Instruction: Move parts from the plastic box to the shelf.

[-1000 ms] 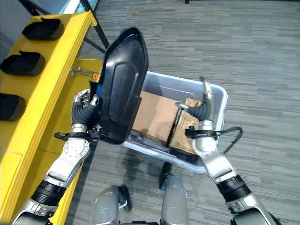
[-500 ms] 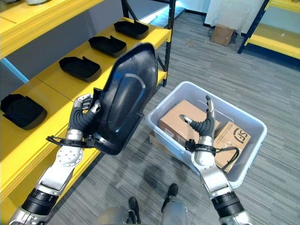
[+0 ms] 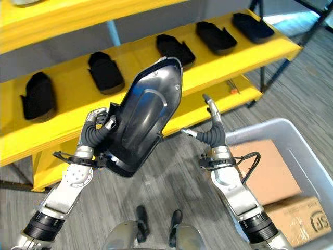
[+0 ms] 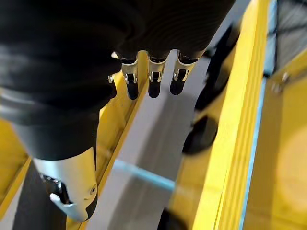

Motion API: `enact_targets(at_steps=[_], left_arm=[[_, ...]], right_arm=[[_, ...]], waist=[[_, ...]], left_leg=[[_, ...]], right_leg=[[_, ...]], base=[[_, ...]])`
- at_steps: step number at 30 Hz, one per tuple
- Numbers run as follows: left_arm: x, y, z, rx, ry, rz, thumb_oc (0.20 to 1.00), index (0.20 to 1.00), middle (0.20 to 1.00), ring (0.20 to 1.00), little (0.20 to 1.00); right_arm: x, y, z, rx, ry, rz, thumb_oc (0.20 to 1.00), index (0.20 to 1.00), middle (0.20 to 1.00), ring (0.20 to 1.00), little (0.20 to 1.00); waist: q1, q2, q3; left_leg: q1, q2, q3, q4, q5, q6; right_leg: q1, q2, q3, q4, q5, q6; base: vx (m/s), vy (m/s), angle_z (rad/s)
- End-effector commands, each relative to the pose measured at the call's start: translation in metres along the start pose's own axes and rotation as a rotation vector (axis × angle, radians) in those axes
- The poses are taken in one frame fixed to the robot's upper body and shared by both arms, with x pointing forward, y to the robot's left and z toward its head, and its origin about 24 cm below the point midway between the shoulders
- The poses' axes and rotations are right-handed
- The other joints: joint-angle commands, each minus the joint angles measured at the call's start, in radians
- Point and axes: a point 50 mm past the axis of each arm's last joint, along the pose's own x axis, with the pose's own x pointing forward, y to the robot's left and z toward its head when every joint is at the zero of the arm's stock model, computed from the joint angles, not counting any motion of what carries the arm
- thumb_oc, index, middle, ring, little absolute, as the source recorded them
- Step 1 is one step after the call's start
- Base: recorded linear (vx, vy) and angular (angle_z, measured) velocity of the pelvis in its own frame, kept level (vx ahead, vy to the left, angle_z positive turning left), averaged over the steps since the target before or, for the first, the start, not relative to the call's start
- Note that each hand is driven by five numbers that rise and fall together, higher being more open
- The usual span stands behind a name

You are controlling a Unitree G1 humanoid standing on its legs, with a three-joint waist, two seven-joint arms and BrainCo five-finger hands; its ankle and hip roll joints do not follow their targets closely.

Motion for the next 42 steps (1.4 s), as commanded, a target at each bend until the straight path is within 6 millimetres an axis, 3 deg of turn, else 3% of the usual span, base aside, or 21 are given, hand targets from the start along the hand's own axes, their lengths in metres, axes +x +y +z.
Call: enact_targets(at_steps=[1, 2, 3, 5, 7, 10, 14, 21, 26, 30, 31, 32, 33, 34, 35, 36, 37, 42], left_arm=[[0.003, 0.026, 0.030, -0.074, -0.169, 0.121, 0.200, 0.200, 0.200, 0.200, 0.200], [0.002, 0.028, 0.029, -0.074, -0.169, 0.130, 0.200, 0.200, 0.200, 0.200, 0.200], [0.004, 0.030, 0.026, -0.076, -0.155, 0.141, 0.200, 0.200, 0.200, 0.200, 0.200], [0.009, 0.028, 0.024, -0.073, -0.156, 0.143, 0.200, 0.200, 0.200, 0.200, 0.200], [0.012, 0.026, 0.024, -0.064, -0.151, 0.148, 0.200, 0.200, 0.200, 0.200, 0.200], [0.008, 0.030, 0.020, -0.046, -0.119, 0.155, 0.200, 0.200, 0.200, 0.200, 0.200], [0.002, 0.038, 0.017, -0.023, -0.106, 0.182, 0.200, 0.200, 0.200, 0.200, 0.200], [0.002, 0.044, 0.019, 0.008, -0.115, 0.199, 0.200, 0.200, 0.200, 0.200, 0.200], [0.006, 0.044, 0.019, -0.015, -0.105, 0.173, 0.200, 0.200, 0.200, 0.200, 0.200], [0.004, 0.044, 0.013, -0.018, -0.070, 0.182, 0.200, 0.200, 0.200, 0.200, 0.200], [0.004, 0.043, 0.011, -0.014, -0.063, 0.179, 0.200, 0.200, 0.200, 0.200, 0.200], [0.006, 0.042, 0.011, -0.016, -0.057, 0.171, 0.200, 0.200, 0.200, 0.200, 0.200], [0.007, 0.038, 0.009, -0.022, -0.037, 0.163, 0.200, 0.200, 0.200, 0.200, 0.200], [0.005, 0.037, 0.007, -0.036, -0.019, 0.169, 0.200, 0.200, 0.200, 0.200, 0.200], [0.004, 0.036, 0.007, -0.045, -0.013, 0.172, 0.200, 0.200, 0.200, 0.200, 0.200], [0.000, 0.030, 0.006, -0.060, -0.016, 0.166, 0.200, 0.200, 0.200, 0.200, 0.200], [0.002, 0.026, 0.009, -0.063, -0.031, 0.150, 0.200, 0.200, 0.200, 0.200, 0.200], [0.007, 0.026, 0.009, -0.035, -0.040, 0.139, 0.200, 0.200, 0.200, 0.200, 0.200]], right_arm=[[0.003, -0.003, 0.032, 0.054, -0.176, 0.072, 1.000, 1.000, 1.000, 1.000, 1.000], [0.005, -0.001, 0.033, 0.059, -0.183, 0.078, 1.000, 1.000, 1.000, 1.000, 1.000], [0.007, -0.001, 0.034, 0.081, -0.191, 0.087, 1.000, 1.000, 1.000, 1.000, 1.000], [0.009, -0.002, 0.032, 0.092, -0.165, 0.099, 1.000, 1.000, 1.000, 1.000, 1.000], [0.009, -0.001, 0.027, 0.102, -0.141, 0.099, 1.000, 1.000, 1.000, 1.000, 1.000], [0.007, 0.000, 0.022, 0.115, -0.110, 0.109, 1.000, 1.000, 1.000, 1.000, 1.000], [0.003, 0.004, 0.023, 0.123, -0.110, 0.127, 1.000, 1.000, 1.000, 1.000, 1.000], [0.007, 0.011, 0.034, 0.168, -0.156, 0.131, 1.000, 1.000, 1.000, 1.000, 1.000], [0.014, 0.020, 0.043, 0.146, -0.190, 0.169, 1.000, 1.000, 1.000, 1.000, 1.000], [0.014, 0.027, 0.044, 0.196, -0.189, 0.217, 1.000, 1.000, 1.000, 1.000, 1.000], [0.013, 0.028, 0.045, 0.210, -0.195, 0.225, 1.000, 1.000, 1.000, 1.000, 1.000], [0.011, 0.027, 0.048, 0.233, -0.202, 0.237, 1.000, 1.000, 1.000, 1.000, 1.000], [0.008, 0.023, 0.050, 0.249, -0.212, 0.267, 1.000, 1.000, 1.000, 1.000, 1.000], [0.005, 0.018, 0.053, 0.219, -0.241, 0.289, 1.000, 1.000, 1.000, 1.000, 1.000], [0.004, 0.015, 0.055, 0.206, -0.256, 0.297, 1.000, 1.000, 1.000, 1.000, 1.000], [0.000, 0.010, 0.058, 0.163, -0.281, 0.306, 1.000, 1.000, 1.000, 1.000, 1.000], [-0.002, 0.005, 0.061, 0.116, -0.310, 0.307, 1.000, 1.000, 1.000, 1.000, 1.000], [0.000, -0.001, 0.062, 0.001, -0.351, 0.354, 1.000, 1.000, 1.000, 1.000, 1.000]], waist=[[-0.033, -0.001, -0.054], [-0.029, 0.001, -0.050], [-0.040, 0.009, -0.049], [-0.048, 0.020, -0.047], [-0.041, 0.032, -0.033], [-0.023, 0.039, -0.041], [0.001, 0.029, -0.056], [0.046, -0.008, -0.046], [0.093, -0.027, -0.040], [0.115, -0.027, -0.037], [0.107, -0.026, -0.037], [0.095, -0.027, -0.037], [0.070, -0.033, -0.046], [0.044, -0.037, -0.050], [0.032, -0.042, -0.051], [0.002, -0.047, -0.051], [-0.024, -0.047, -0.042], [-0.018, -0.050, -0.039]], left_leg=[[0.012, 0.027, -0.055, -0.053, 0.116, -0.010], [0.002, 0.068, -0.058, -0.064, 0.172, -0.025], [0.008, 0.128, 0.008, -0.090, 0.180, -0.029], [0.035, 0.131, 0.041, -0.099, 0.164, -0.042], [0.032, 0.100, 0.039, -0.073, 0.142, -0.030], [0.065, 0.043, 0.027, -0.082, 0.110, -0.025], [0.086, -0.004, 0.031, -0.087, 0.083, -0.008], [0.062, -0.038, 0.054, 0.019, 0.000, 0.028], [0.030, -0.068, 0.078, 0.107, -0.061, 0.064], [0.062, -0.081, 0.090, 0.113, -0.106, 0.081], [0.072, -0.091, 0.080, 0.103, -0.109, 0.090], [0.070, -0.105, 0.083, 0.083, -0.088, 0.104], [0.085, -0.134, 0.054, 0.040, -0.078, 0.110], [0.108, -0.166, 0.029, -0.011, -0.069, 0.111], [0.115, -0.180, 0.016, -0.029, -0.064, 0.110], [0.123, -0.212, -0.039, -0.061, -0.053, 0.115], [0.108, -0.233, -0.084, -0.067, -0.048, 0.126], [0.072, -0.248, -0.107, -0.026, -0.058, 0.131]], right_leg=[[0.030, 0.012, 0.007, 0.064, -0.017, 0.105], [0.030, 0.001, -0.002, 0.081, -0.031, 0.099], [0.025, -0.041, -0.064, 0.127, -0.059, 0.095], [0.021, -0.079, -0.096, 0.186, -0.091, 0.101], [0.030, -0.092, -0.111, 0.180, -0.070, 0.104], [0.063, -0.108, -0.111, 0.102, -0.012, 0.136], [0.101, -0.124, -0.127, 0.023, 0.042, 0.172], [0.125, -0.179, -0.130, -0.012, 0.087, 0.212], [0.164, -0.265, -0.161, -0.038, 0.164, 0.230], [0.152, -0.308, -0.200, 0.037, 0.236, 0.253], [0.134, -0.296, -0.176, 0.071, 0.235, 0.252], [0.119, -0.237, -0.160, 0.083, 0.182, 0.226], [0.089, -0.125, -0.118, 0.096, 0.107, 0.208], [0.061, -0.033, -0.090, 0.067, 0.070, 0.192], [0.048, 0.002, -0.074, 0.040, 0.068, 0.184], [-0.009, 0.052, -0.005, -0.002, 0.122, 0.187], [-0.086, 0.075, 0.065, 0.009, 0.155, 0.193], [-0.097, 0.080, 0.053, 0.043, 0.131, 0.179]], base=[[0.02, 0.439, -0.18], [-0.02, 0.577, -0.29], [-0.03, 0.495, -0.28], [0.01, 0.668, 0.46], [-0.01, 0.513, 0.65], [0.06, 0.353, 0.39], [0.07, 0.268, 0.21], [0.01, 0.164, 0.05], [-0.02, 0.221, 0.13], [0.08, 0.197, 0.07], [0.04, 0.178, -0.38], [0.12, 0.228, -0.12], [0.19, 0.229, 0.37], [0.26, 0.182, 0.57], [0.24, 0.104, 0.69], [0.14, -0.037, 0.79], [0.10, -0.105, 1.01], [0.08, -0.183, 0.81]])
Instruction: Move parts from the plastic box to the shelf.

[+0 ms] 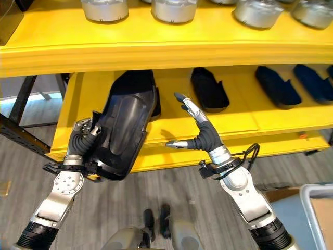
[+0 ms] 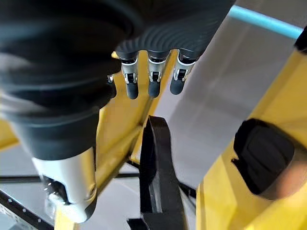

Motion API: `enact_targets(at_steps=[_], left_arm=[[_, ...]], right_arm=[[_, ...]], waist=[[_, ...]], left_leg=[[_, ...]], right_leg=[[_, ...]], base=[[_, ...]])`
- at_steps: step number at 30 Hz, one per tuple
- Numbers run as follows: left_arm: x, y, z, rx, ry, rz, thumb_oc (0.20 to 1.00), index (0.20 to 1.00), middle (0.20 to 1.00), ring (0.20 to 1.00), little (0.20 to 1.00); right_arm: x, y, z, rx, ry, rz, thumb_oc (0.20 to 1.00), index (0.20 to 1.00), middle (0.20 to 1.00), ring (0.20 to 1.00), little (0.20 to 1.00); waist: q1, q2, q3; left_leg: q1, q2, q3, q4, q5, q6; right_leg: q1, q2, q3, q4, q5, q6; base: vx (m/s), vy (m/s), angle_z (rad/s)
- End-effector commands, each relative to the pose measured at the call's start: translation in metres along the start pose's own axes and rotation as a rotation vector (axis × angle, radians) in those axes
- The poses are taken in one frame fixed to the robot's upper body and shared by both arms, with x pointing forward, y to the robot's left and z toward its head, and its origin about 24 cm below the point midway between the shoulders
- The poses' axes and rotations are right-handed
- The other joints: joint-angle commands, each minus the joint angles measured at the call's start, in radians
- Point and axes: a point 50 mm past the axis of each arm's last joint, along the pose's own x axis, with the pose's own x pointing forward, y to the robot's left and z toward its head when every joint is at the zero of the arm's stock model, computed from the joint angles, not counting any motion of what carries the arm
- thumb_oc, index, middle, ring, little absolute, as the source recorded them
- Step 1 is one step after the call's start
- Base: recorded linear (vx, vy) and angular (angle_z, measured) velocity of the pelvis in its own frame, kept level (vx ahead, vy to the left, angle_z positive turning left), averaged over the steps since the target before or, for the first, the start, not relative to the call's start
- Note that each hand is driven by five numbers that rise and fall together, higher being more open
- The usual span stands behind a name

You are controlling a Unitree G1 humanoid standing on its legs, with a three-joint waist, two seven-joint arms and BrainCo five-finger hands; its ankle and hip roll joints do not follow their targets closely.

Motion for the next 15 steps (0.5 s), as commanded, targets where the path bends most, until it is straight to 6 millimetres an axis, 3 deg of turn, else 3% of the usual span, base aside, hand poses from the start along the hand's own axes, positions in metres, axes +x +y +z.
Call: enact_targets(at_steps=[1, 4, 6, 7, 9, 10, 13, 15], left_arm=[[0.014, 0.014, 0.039, 0.001, -0.207, 0.064, 0.200, 0.200, 0.200, 0.200, 0.200], [0.013, 0.016, 0.039, -0.005, -0.206, 0.082, 0.200, 0.200, 0.200, 0.200, 0.200], [0.015, 0.017, 0.040, -0.011, -0.211, 0.085, 0.200, 0.200, 0.200, 0.200, 0.200], [0.018, 0.017, 0.042, -0.013, -0.218, 0.087, 0.200, 0.200, 0.200, 0.200, 0.200], [0.017, 0.021, 0.040, -0.025, -0.213, 0.107, 0.200, 0.200, 0.200, 0.200, 0.200], [0.016, 0.024, 0.040, -0.028, -0.213, 0.115, 0.200, 0.200, 0.200, 0.200, 0.200], [0.008, 0.032, 0.033, -0.063, -0.193, 0.137, 0.200, 0.200, 0.200, 0.200, 0.200], [0.008, 0.032, 0.033, -0.075, -0.202, 0.150, 0.200, 0.200, 0.200, 0.200, 0.200]], right_arm=[[0.014, -0.009, 0.017, -0.088, -0.131, 0.039, 1.000, 1.000, 1.000, 1.000, 1.000], [0.015, -0.011, 0.018, -0.132, -0.140, 0.077, 1.000, 1.000, 1.000, 1.000, 1.000], [0.019, -0.010, 0.017, -0.148, -0.138, 0.080, 1.000, 1.000, 1.000, 1.000, 1.000], [0.025, -0.008, 0.017, -0.163, -0.144, 0.087, 1.000, 1.000, 1.000, 1.000, 1.000], [0.028, -0.008, 0.017, -0.179, -0.138, 0.102, 1.000, 1.000, 1.000, 1.000, 1.000], [0.027, -0.008, 0.018, -0.184, -0.136, 0.106, 1.000, 1.000, 1.000, 1.000, 1.000], [0.025, -0.011, 0.017, -0.193, -0.111, 0.123, 1.000, 1.000, 1.000, 1.000, 1.000], [0.027, -0.013, 0.016, -0.169, -0.095, 0.110, 1.000, 1.000, 1.000, 1.000, 1.000]], waist=[[0.023, -0.028, -0.026], [0.030, -0.021, -0.032], [0.036, -0.026, -0.022], [0.033, -0.026, -0.014], [0.037, -0.011, -0.010], [0.039, -0.008, -0.010], [0.046, -0.001, 0.000], [0.033, 0.005, 0.009]], left_leg=[[0.075, 0.014, -0.015, 0.104, -0.116, -0.018], [0.046, 0.023, 0.011, 0.224, -0.095, -0.050], [-0.017, 0.055, 0.035, 0.369, -0.062, -0.078], [-0.050, 0.150, 0.065, 0.400, -0.033, -0.104], [-0.024, 0.242, 0.021, 0.245, 0.003, -0.126], [-0.022, 0.256, 0.002, 0.202, 0.028, -0.134], [-0.042, 0.404, -0.081, 0.042, 0.219, -0.195], [-0.045, 0.463, -0.089, 0.014, 0.265, -0.208]], right_leg=[[0.097, -0.007, -0.041, -0.053, 0.045, 0.062], [0.142, -0.016, -0.077, -0.054, 0.002, 0.028], [0.165, -0.027, -0.089, -0.047, -0.021, 0.008], [0.161, -0.037, -0.107, -0.010, -0.046, -0.003], [0.159, -0.047, -0.106, 0.042, -0.086, -0.002], [0.158, -0.048, -0.099, 0.045, -0.088, -0.003], [0.173, -0.078, -0.069, 0.074, -0.125, -0.003], [0.153, -0.101, -0.052, 0.124, -0.148, -0.006]], base=[[0.17, -0.170, 0.45], [0.12, -0.135, 0.30], [0.04, -0.104, 0.37], [0.04, -0.002, 0.28], [0.09, 0.188, 0.24], [0.12, 0.331, 0.19], [0.10, 0.403, -0.23], [0.00, 0.392, -0.62]])
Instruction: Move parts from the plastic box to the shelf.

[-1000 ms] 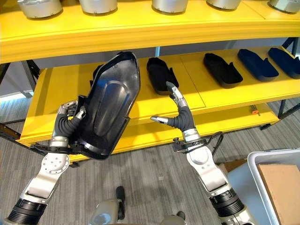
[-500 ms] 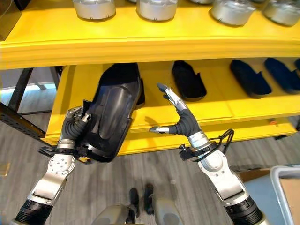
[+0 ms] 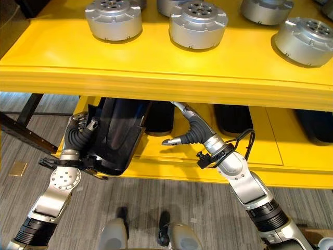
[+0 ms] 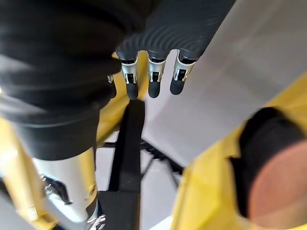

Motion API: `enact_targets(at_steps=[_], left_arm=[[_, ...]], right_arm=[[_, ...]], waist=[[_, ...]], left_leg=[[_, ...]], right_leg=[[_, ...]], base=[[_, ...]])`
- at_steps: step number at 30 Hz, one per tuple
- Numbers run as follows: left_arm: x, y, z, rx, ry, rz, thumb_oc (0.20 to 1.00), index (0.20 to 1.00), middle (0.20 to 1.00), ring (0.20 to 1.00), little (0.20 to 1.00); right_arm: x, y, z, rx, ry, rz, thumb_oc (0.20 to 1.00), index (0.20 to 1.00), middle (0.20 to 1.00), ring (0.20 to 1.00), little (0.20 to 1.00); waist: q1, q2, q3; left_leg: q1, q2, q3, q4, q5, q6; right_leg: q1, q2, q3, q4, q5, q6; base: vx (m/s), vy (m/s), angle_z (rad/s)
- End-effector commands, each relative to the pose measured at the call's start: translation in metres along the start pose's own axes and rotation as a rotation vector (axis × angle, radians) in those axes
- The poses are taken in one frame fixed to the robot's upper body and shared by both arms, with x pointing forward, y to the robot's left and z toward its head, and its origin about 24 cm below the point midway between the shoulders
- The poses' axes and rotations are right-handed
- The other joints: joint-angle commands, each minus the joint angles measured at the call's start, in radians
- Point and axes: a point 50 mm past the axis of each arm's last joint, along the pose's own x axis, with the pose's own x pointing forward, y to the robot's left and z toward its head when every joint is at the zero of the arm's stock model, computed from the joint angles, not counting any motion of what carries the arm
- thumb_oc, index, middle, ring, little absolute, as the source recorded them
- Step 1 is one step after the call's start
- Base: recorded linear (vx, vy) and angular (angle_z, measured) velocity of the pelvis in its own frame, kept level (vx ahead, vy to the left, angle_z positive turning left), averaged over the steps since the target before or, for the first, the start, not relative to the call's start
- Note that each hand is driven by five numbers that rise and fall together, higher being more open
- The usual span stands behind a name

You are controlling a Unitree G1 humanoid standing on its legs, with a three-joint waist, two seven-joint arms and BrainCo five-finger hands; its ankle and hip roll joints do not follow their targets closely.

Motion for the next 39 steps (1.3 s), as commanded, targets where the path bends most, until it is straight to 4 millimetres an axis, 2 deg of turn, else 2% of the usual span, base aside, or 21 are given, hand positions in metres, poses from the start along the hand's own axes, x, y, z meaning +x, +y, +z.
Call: enact_targets(at_steps=[1, 4, 6, 8, 12, 19, 23, 25, 26, 28, 29, 30, 32, 34, 35, 36, 37, 38, 39], left_arm=[[0.002, 0.016, 0.037, -0.107, -0.212, 0.107, 0.200, 0.200, 0.200, 0.200, 0.200], [0.008, 0.013, 0.040, -0.118, -0.218, 0.110, 0.200, 0.200, 0.200, 0.200, 0.200], [0.013, 0.007, 0.043, -0.124, -0.224, 0.105, 0.200, 0.200, 0.200, 0.200, 0.200], [0.019, 0.004, 0.051, -0.135, -0.254, 0.127, 0.200, 0.200, 0.200, 0.200, 0.200], [0.023, 0.004, 0.061, -0.154, -0.281, 0.171, 0.200, 0.200, 0.200, 0.200, 0.200], [0.026, 0.009, 0.071, -0.192, -0.307, 0.215, 0.200, 0.200, 0.200, 0.200, 0.200], [0.029, 0.005, 0.075, -0.196, -0.306, 0.199, 0.200, 0.200, 0.200, 0.200, 0.200], [0.026, 0.005, 0.071, -0.191, -0.292, 0.202, 0.200, 0.200, 0.200, 0.200, 0.200], [0.021, 0.006, 0.068, -0.214, -0.288, 0.215, 0.200, 0.200, 0.200, 0.200, 0.200], [0.020, 0.006, 0.068, -0.231, -0.290, 0.218, 0.200, 0.200, 0.200, 0.200, 0.200], [0.020, 0.005, 0.069, -0.248, -0.292, 0.215, 0.200, 0.200, 0.200, 0.200, 0.200], [0.020, 0.005, 0.069, -0.259, -0.291, 0.216, 0.200, 0.200, 0.200, 0.200, 0.200], [0.020, 0.004, 0.067, -0.272, -0.287, 0.223, 0.200, 0.200, 0.200, 0.200, 0.200], [0.022, 0.003, 0.070, -0.272, -0.289, 0.222, 0.200, 0.200, 0.200, 0.200, 0.200], [0.023, 0.002, 0.072, -0.269, -0.295, 0.225, 0.200, 0.200, 0.200, 0.200, 0.200], [0.024, 0.001, 0.074, -0.264, -0.286, 0.210, 0.200, 0.200, 0.200, 0.200, 0.200], [0.025, 0.001, 0.074, -0.263, -0.287, 0.209, 0.200, 0.200, 0.200, 0.200, 0.200], [0.023, 0.002, 0.075, -0.255, -0.299, 0.224, 0.200, 0.200, 0.200, 0.200, 0.200], [0.023, 0.004, 0.075, -0.250, -0.301, 0.237, 0.200, 0.200, 0.200, 0.200, 0.200]], right_arm=[[0.001, -0.013, 0.025, -0.003, -0.111, -0.054, 1.000, 1.000, 1.000, 1.000, 1.000], [0.000, -0.020, 0.017, -0.008, -0.065, -0.147, 1.000, 1.000, 1.000, 1.000, 1.000], [-0.002, -0.025, 0.010, -0.007, -0.021, -0.222, 1.000, 1.000, 1.000, 1.000, 1.000], [0.002, -0.031, 0.011, -0.034, -0.036, -0.286, 1.000, 1.000, 1.000, 1.000, 1.000], [0.004, -0.040, 0.018, -0.071, -0.063, -0.367, 1.000, 1.000, 1.000, 1.000, 1.000], [0.008, -0.052, 0.030, -0.107, -0.110, -0.438, 1.000, 1.000, 1.000, 1.000, 1.000], [0.016, -0.060, 0.038, -0.157, -0.124, -0.488, 1.000, 1.000, 1.000, 1.000, 1.000], [0.016, -0.061, 0.039, -0.201, -0.131, -0.514, 1.000, 1.000, 1.000, 1.000, 1.000], [0.016, -0.059, 0.042, -0.264, -0.146, -0.541, 1.000, 1.000, 1.000, 1.000, 1.000], [0.013, -0.058, 0.043, -0.293, -0.150, -0.549, 1.000, 1.000, 1.000, 1.000, 1.000], [0.011, -0.058, 0.042, -0.318, -0.144, -0.556, 1.000, 1.000, 1.000, 1.000, 1.000], [0.010, -0.058, 0.042, -0.335, -0.149, -0.562, 1.000, 1.000, 1.000, 1.000, 1.000], [0.011, -0.060, 0.043, -0.356, -0.152, -0.558, 1.000, 1.000, 1.000, 1.000, 1.000], [0.011, -0.062, 0.044, -0.352, -0.162, -0.569, 1.000, 1.000, 1.000, 1.000, 1.000], [0.011, -0.064, 0.044, -0.353, -0.165, -0.576, 1.000, 1.000, 1.000, 1.000, 1.000], [0.009, -0.065, 0.043, -0.305, -0.144, -0.576, 1.000, 1.000, 1.000, 1.000, 1.000], [0.009, -0.066, 0.044, -0.305, -0.144, -0.577, 1.000, 1.000, 1.000, 1.000, 1.000], [0.010, -0.065, 0.046, -0.299, -0.163, -0.566, 1.000, 1.000, 1.000, 1.000, 1.000], [0.012, -0.065, 0.048, -0.292, -0.177, -0.558, 1.000, 1.000, 1.000, 1.000, 1.000]], waist=[[-0.004, 0.018, -0.041], [-0.034, 0.031, -0.031], [-0.046, 0.038, -0.013], [-0.053, 0.041, 0.014], [-0.052, 0.047, 0.046], [-0.033, 0.044, 0.089], [-0.021, 0.043, 0.120], [-0.016, 0.045, 0.120], [-0.019, 0.050, 0.114], [-0.026, 0.049, 0.111], [-0.035, 0.046, 0.110], [-0.040, 0.043, 0.113], [-0.049, 0.032, 0.111], [-0.055, 0.026, 0.116], [-0.064, 0.022, 0.115], [-0.072, 0.014, 0.119], [-0.071, 0.014, 0.122], [-0.062, 0.009, 0.137], [-0.048, 0.013, 0.141]], left_leg=[[0.058, 0.014, 0.102, -0.032, 0.253, 0.030], [0.089, 0.018, 0.175, -0.015, 0.177, 0.018], [0.079, -0.006, 0.186, 0.018, 0.134, 0.022], [0.060, -0.032, 0.193, 0.033, 0.102, 0.023], [0.038, -0.063, 0.201, 0.045, 0.084, 0.027], [-0.023, -0.067, 0.182, 0.110, 0.065, 0.027], [-0.057, -0.056, 0.178, 0.096, 0.090, 0.020], [-0.050, -0.041, 0.178, 0.047, 0.126, 0.008], [-0.032, -0.014, 0.200, -0.024, 0.192, -0.006], [-0.025, 0.000, 0.229, -0.027, 0.221, -0.011], [-0.028, 0.007, 0.254, 0.017, 0.229, -0.011], [-0.031, -0.003, 0.253, 0.074, 0.205, -0.003], [-0.021, -0.057, 0.264, 0.210, 0.103, 0.024], [-0.038, -0.077, 0.266, 0.324, 0.076, 0.026], [-0.024, -0.092, 0.288, 0.318, 0.030, 0.041], [0.003, -0.121, 0.320, 0.276, 0.009, 0.053], [0.001, -0.121, 0.324, 0.280, 0.006, 0.053], [0.003, -0.113, 0.360, 0.292, -0.018, 0.060], [0.015, -0.101, 0.382, 0.296, -0.051, 0.055]], right_leg=[[-0.017, -0.123, -0.029, 0.138, -0.059, 0.114], [-0.075, -0.162, -0.029, 0.220, -0.076, 0.127], [-0.098, -0.176, -0.019, 0.221, -0.056, 0.144], [-0.127, -0.190, -0.011, 0.202, -0.025, 0.162], [-0.129, -0.210, -0.016, 0.154, 0.008, 0.177], [-0.163, -0.208, -0.024, 0.198, -0.005, 0.168], [-0.198, -0.188, -0.040, 0.219, -0.012, 0.159], [-0.198, -0.178, -0.052, 0.231, -0.026, 0.149], [-0.186, -0.166, -0.067, 0.215, -0.030, 0.139], [-0.176, -0.165, -0.083, 0.196, -0.026, 0.133], [-0.167, -0.169, -0.099, 0.181, -0.021, 0.123], [-0.163, -0.170, -0.099, 0.176, -0.021, 0.116], [-0.158, -0.174, -0.085, 0.152, -0.010, 0.113], [-0.146, -0.164, -0.079, 0.098, 0.010, 0.110], [-0.143, -0.163, -0.083, 0.071, 0.031, 0.121], [-0.134, -0.156, -0.098, -0.009, 0.087, 0.151], [-0.130, -0.156, -0.101, -0.017, 0.093, 0.152], [-0.139, -0.185, -0.142, -0.009, 0.117, 0.172], [-0.143, -0.221, -0.181, 0.021, 0.114, 0.194]], base=[[-0.02, 0.337, -0.71], [-0.01, 0.401, -0.48], [-0.11, 0.248, 0.03], [-0.22, 0.175, 0.19], [-0.13, 0.100, 0.10], [-0.08, -0.029, 0.02], [-0.19, -0.176, -0.02], [-0.05, -0.147, 0.02], [0.00, -0.051, 0.01], [-0.02, -0.044, -0.01], [-0.05, -0.046, 0.05], [-0.04, -0.032, 0.16], [-0.03, 0.016, 0.28], [-0.02, 0.050, 0.01], [0.08, 0.221, -0.20], [0.08, 0.239, -0.18], [0.03, 0.282, -0.18], [-0.03, 0.183, -0.23], [-0.11, 0.273, -0.41]])
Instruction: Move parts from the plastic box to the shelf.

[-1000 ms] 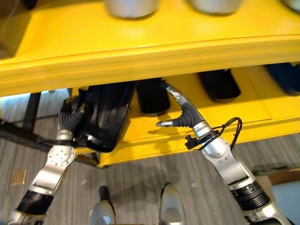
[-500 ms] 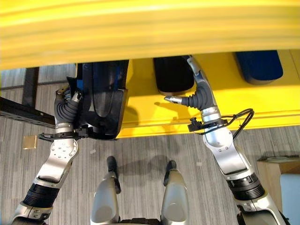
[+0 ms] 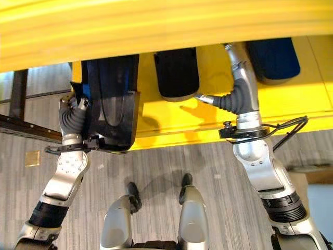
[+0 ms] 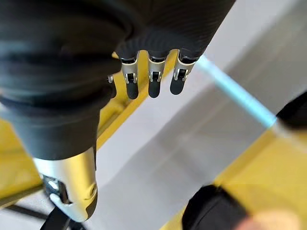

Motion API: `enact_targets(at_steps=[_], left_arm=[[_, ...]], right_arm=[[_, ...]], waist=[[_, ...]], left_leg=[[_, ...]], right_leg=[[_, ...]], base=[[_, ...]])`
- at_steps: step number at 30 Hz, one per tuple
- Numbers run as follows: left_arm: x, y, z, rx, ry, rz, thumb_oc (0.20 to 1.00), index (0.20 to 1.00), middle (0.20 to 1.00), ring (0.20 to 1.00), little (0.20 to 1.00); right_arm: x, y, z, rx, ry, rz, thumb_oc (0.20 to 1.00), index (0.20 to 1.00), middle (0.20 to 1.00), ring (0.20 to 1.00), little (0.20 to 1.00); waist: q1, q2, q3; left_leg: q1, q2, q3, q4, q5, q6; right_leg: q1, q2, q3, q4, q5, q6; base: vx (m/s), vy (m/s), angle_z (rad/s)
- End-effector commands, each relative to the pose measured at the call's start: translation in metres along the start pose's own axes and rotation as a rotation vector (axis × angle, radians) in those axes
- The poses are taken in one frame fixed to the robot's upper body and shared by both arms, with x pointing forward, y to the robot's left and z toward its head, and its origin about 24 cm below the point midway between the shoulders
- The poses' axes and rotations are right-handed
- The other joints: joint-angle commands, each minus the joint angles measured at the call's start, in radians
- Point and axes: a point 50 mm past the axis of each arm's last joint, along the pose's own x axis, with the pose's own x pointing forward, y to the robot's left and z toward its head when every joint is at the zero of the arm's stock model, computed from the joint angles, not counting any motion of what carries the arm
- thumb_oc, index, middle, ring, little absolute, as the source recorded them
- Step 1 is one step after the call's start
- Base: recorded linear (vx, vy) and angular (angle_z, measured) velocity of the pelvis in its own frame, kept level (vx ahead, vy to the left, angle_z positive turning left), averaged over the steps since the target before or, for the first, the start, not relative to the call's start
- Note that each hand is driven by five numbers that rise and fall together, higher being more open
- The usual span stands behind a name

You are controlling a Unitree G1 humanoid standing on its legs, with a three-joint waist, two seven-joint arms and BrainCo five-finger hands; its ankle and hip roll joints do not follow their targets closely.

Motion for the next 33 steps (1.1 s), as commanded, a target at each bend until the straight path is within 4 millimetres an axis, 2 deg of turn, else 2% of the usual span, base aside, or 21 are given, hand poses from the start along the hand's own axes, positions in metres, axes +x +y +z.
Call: enact_targets(at_steps=[1, 2, 3, 5, 6, 7, 8, 9, 11, 12, 16, 19, 23, 24, 33], left_arm=[[-0.005, 0.016, 0.029, -0.028, -0.163, 0.071, 0.200, 0.200, 0.200, 0.200, 0.200], [-0.004, 0.022, 0.031, -0.005, -0.177, 0.093, 0.200, 0.200, 0.200, 0.200, 0.200], [-0.002, 0.025, 0.032, 0.013, -0.181, 0.093, 0.200, 0.200, 0.200, 0.200, 0.200], [0.000, 0.025, 0.035, 0.031, -0.190, 0.076, 0.200, 0.200, 0.200, 0.200, 0.200], [0.002, 0.022, 0.035, 0.027, -0.189, 0.067, 0.200, 0.200, 0.200, 0.200, 0.200], [0.004, 0.018, 0.036, 0.015, -0.190, 0.058, 0.200, 0.200, 0.200, 0.200, 0.200], [0.007, 0.009, 0.038, -0.003, -0.199, 0.027, 0.200, 0.200, 0.200, 0.200, 0.200], [0.008, 0.005, 0.039, -0.011, -0.205, 0.011, 0.200, 0.200, 0.200, 0.200, 0.200], [0.012, -0.017, 0.048, -0.030, -0.233, -0.058, 0.200, 0.200, 0.200, 0.200, 0.200], [0.016, -0.033, 0.059, -0.053, -0.269, -0.087, 0.200, 0.200, 0.200, 0.200, 0.200], [0.020, -0.031, 0.069, -0.075, -0.297, -0.047, 0.200, 0.200, 0.200, 0.200, 0.200], [0.023, -0.027, 0.076, -0.077, -0.314, -0.015, 0.200, 0.200, 0.200, 0.200, 0.200], [0.027, -0.019, 0.079, -0.089, -0.333, 0.030, 0.200, 0.200, 0.200, 0.200, 0.200], [0.032, -0.019, 0.082, -0.080, -0.349, 0.025, 0.200, 0.200, 0.200, 0.200, 0.200], [0.061, -0.015, 0.098, -0.079, -0.367, 0.126, 0.200, 0.200, 0.200, 0.200, 0.200]], right_arm=[[0.015, 0.005, 0.027, 0.127, -0.141, 0.006, 1.000, 1.000, 1.000, 1.000, 1.000], [0.018, 0.004, 0.030, 0.151, -0.154, 0.023, 1.000, 1.000, 1.000, 1.000, 1.000], [0.017, 0.003, 0.031, 0.171, -0.156, 0.032, 1.000, 1.000, 1.000, 1.000, 1.000], [0.013, 0.004, 0.030, 0.182, -0.134, 0.041, 1.000, 1.000, 1.000, 1.000, 1.000], [0.012, 0.006, 0.031, 0.181, -0.125, 0.040, 1.000, 1.000, 1.000, 1.000, 1.000], [0.012, 0.008, 0.031, 0.170, -0.123, 0.033, 1.000, 1.000, 1.000, 1.000, 1.000], [0.011, 0.011, 0.029, 0.146, -0.101, 0.016, 1.000, 1.000, 1.000, 1.000, 1.000], [0.010, 0.011, 0.027, 0.137, -0.088, 0.006, 1.000, 1.000, 1.000, 1.000, 1.000], [0.002, 0.010, 0.019, 0.112, -0.039, -0.047, 1.000, 1.000, 1.000, 1.000, 1.000], [-0.007, 0.009, 0.014, 0.092, -0.015, -0.084, 1.000, 1.000, 1.000, 1.000, 1.000], [-0.002, 0.004, 0.015, 0.087, -0.047, -0.090, 1.000, 1.000, 1.000, 1.000, 1.000], [0.004, -0.004, 0.021, 0.089, -0.090, -0.085, 1.000, 1.000, 1.000, 1.000, 1.000], [0.011, -0.008, 0.033, 0.103, -0.165, -0.042, 1.000, 1.000, 1.000, 1.000, 1.000], [0.019, -0.009, 0.040, 0.109, -0.206, -0.039, 1.000, 1.000, 1.000, 1.000, 1.000], [0.045, -0.021, 0.062, 0.051, -0.321, -0.075, 1.000, 1.000, 1.000, 1.000, 1.000]], waist=[[0.066, -0.033, -0.043], [0.085, -0.044, -0.039], [0.093, -0.057, -0.038], [0.090, -0.069, -0.027], [0.084, -0.069, -0.022], [0.075, -0.067, -0.018], [0.055, -0.062, -0.017], [0.045, -0.065, -0.018], [0.010, -0.057, -0.019], [-0.019, -0.060, -0.016], [-0.020, -0.083, -0.006], [-0.017, -0.091, 0.010], [-0.010, -0.095, 0.014], [-0.008, -0.096, 0.013], [-0.027, -0.072, 0.013]], left_leg=[[0.077, 0.044, 0.117, 0.073, -0.026, 0.000], [0.075, 0.055, 0.162, 0.098, -0.060, 0.011], [0.071, 0.053, 0.168, 0.132, -0.082, 0.020], [0.045, 0.062, 0.156, 0.207, -0.116, 0.030], [0.026, 0.065, 0.136, 0.239, -0.125, 0.032], [0.004, 0.063, 0.107, 0.259, -0.129, 0.035], [-0.022, 0.038, 0.044, 0.254, -0.143, 0.044], [-0.042, 0.026, 0.039, 0.248, -0.131, 0.060], [-0.087, -0.026, -0.076, 0.212, -0.121, 0.068], [-0.118, -0.054, -0.147, 0.170, -0.095, 0.060], [-0.117, -0.052, -0.135, 0.108, -0.055, 0.040], [-0.129, -0.045, -0.131, 0.068, -0.020, 0.027], [-0.153, -0.035, -0.133, 0.053, 0.008, 0.014], [-0.170, -0.028, -0.133, 0.057, 0.019, 0.010], [-0.226, -0.022, -0.132, 0.116, 0.015, 0.008]], right_leg=[[0.053, -0.108, -0.241, -0.021, 0.061, 0.118], [0.060, -0.134, -0.308, -0.002, 0.050, 0.115], [0.061, -0.139, -0.324, 0.005, 0.051, 0.112], [0.037, -0.146, -0.299, 0.058, 0.035, 0.109], [0.024, -0.140, -0.261, 0.084, 0.016, 0.106], [0.013, -0.128, -0.211, 0.102, -0.002, 0.104], [-0.003, -0.097, -0.100, 0.111, -0.015, 0.108], [-0.017, -0.094, -0.073, 0.106, -0.003, 0.102], [-0.052, -0.058, 0.123, 0.123, 0.007, 0.106], [-0.075, -0.024, 0.233, 0.095, 0.028, 0.115], [-0.056, -0.019, 0.186, -0.016, 0.058, 0.138], [-0.074, -0.012, 0.164, -0.029, 0.069, 0.138], [-0.096, 0.005, 0.150, -0.002, 0.049, 0.118], [-0.113, 0.011, 0.144, 0.015, 0.043, 0.109], [-0.189, 0.029, 0.163, 0.140, -0.019, 0.077]], base=[[-0.08, 0.192, -0.72], [-0.10, 0.093, -1.36], [-0.01, -0.038, -1.69], [0.00, -0.044, -0.91], [-0.02, -0.007, 0.22], [-0.01, -0.013, 0.38], [-0.07, -0.039, 0.39], [-0.07, -0.113, 0.95], [-0.13, -0.264, 2.06], [-0.17, -0.316, 2.06], [-0.14, -0.117, 0.90], [-0.19, -0.074, -0.27], [-0.11, -0.080, -0.08], [-0.08, -0.091, 0.03], [-0.04, 0.013, -0.03]])
